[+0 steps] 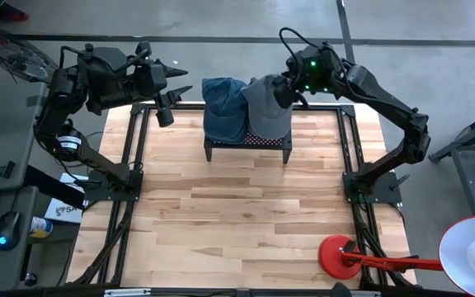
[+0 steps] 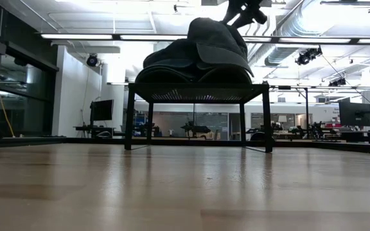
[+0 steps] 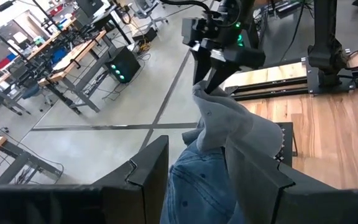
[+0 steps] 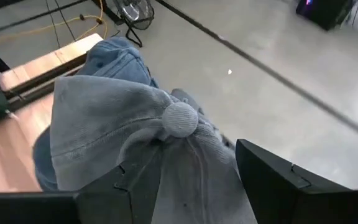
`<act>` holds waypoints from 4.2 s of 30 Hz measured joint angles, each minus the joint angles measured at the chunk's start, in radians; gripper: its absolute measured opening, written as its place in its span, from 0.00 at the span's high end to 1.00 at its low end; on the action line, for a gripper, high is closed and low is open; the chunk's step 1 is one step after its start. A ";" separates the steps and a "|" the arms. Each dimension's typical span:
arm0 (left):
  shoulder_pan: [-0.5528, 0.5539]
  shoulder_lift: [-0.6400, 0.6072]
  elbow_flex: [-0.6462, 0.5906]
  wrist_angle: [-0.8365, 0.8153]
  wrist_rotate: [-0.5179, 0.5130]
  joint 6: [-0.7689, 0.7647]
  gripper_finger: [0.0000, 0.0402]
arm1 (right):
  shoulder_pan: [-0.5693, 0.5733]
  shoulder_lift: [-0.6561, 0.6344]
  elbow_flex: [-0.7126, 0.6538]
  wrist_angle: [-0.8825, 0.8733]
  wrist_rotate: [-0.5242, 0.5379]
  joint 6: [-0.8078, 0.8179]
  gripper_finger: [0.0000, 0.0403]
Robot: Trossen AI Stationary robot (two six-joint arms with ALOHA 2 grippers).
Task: Pick & Place hat
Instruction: Stack the gray cap on the gray cap on the shelf, then return to Home Position
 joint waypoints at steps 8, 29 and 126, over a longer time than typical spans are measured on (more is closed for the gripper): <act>0.000 0.000 0.000 0.000 0.000 0.000 0.61 | -0.001 0.000 0.000 0.047 0.002 -0.194 0.51; 0.000 -0.064 0.003 -0.027 0.018 -0.079 0.61 | 0.010 -0.125 0.000 0.119 -0.091 -0.064 0.51; 0.000 -1.400 -2.107 0.992 0.242 -0.760 0.61 | 0.511 -1.228 -1.737 1.384 -0.140 0.242 0.51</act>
